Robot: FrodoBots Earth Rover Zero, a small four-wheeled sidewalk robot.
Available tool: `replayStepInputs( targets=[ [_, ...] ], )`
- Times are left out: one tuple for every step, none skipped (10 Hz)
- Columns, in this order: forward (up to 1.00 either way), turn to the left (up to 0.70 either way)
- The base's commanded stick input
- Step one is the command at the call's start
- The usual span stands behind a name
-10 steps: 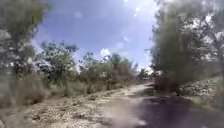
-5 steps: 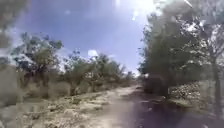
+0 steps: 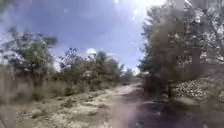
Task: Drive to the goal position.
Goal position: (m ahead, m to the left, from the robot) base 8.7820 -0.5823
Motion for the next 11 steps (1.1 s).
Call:
replayStepInputs(
  targets=[
    [0.7, 0.0],
    [0.7, 0.0],
    [0.7, 0.0],
    [0.7, 0.0],
    [0.7, 0.0],
    [0.7, 0.0],
    [0.7, 0.0],
    [0.7, 0.0],
    [0.7, 0.0],
    [0.7, 0.0],
    [0.7, 0.0]
  ],
)
